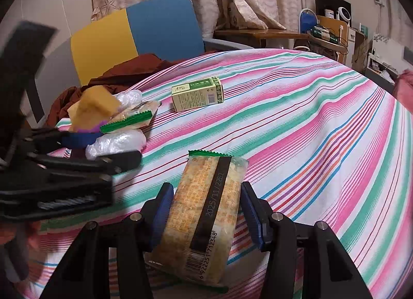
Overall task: Organize objects
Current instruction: 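Grasp a cracker packet with the right tool while the left tool grasps the clear plastic bundle, then carry the plastic bundle and cracker packet to the gold tray and release both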
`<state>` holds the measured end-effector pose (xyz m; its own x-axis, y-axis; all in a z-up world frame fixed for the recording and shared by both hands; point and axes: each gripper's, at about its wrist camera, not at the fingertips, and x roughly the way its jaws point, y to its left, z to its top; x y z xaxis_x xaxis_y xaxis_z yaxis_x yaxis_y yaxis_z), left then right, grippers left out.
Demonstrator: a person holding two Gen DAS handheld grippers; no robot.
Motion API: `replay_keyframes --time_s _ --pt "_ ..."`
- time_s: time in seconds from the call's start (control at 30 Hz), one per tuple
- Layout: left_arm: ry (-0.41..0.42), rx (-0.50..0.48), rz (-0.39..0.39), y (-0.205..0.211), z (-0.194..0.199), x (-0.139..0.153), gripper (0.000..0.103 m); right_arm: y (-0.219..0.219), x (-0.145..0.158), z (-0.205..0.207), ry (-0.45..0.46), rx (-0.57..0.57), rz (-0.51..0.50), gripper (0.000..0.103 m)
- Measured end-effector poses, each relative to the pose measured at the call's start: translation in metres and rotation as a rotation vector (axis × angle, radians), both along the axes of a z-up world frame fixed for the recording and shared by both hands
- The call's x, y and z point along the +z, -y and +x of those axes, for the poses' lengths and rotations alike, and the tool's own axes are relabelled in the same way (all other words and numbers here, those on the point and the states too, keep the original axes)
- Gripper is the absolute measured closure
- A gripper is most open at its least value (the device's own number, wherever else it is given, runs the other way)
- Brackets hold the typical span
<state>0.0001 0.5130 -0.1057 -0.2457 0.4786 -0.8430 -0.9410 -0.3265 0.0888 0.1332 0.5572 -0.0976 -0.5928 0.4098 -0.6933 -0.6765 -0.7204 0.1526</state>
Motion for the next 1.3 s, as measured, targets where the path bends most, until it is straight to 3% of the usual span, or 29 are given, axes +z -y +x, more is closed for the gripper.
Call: replay_keyframes --time_s 0.2,0.63,0.83,0.97,1.17,1.3 --pt "0.020 0.024 0.111 0.028 0.009 -0.004 0.065 0.001 0.000 0.001 -0.005 -0.003 0.003 0.049" --pt "-0.011 0.125 0.164 0.089 0.034 0.002 0.066 0.005 0.001 -0.001 0.008 -0.008 0.032 0.051" --pt "0.029 0.183 0.190 0.116 0.037 0.000 0.066 0.011 0.008 0.001 -0.008 0.002 0.052 0.053" --pt "0.040 0.225 0.208 0.132 0.035 -0.001 0.066 0.026 0.013 0.002 -0.020 0.034 0.039 0.054" --pt "0.025 0.214 0.218 0.156 0.047 0.000 0.066 0.058 0.019 0.006 -0.044 0.094 -0.003 0.054" --pt "0.060 0.234 0.241 0.174 0.051 0.003 0.066 0.079 0.019 0.007 -0.052 0.124 -0.025 0.054"
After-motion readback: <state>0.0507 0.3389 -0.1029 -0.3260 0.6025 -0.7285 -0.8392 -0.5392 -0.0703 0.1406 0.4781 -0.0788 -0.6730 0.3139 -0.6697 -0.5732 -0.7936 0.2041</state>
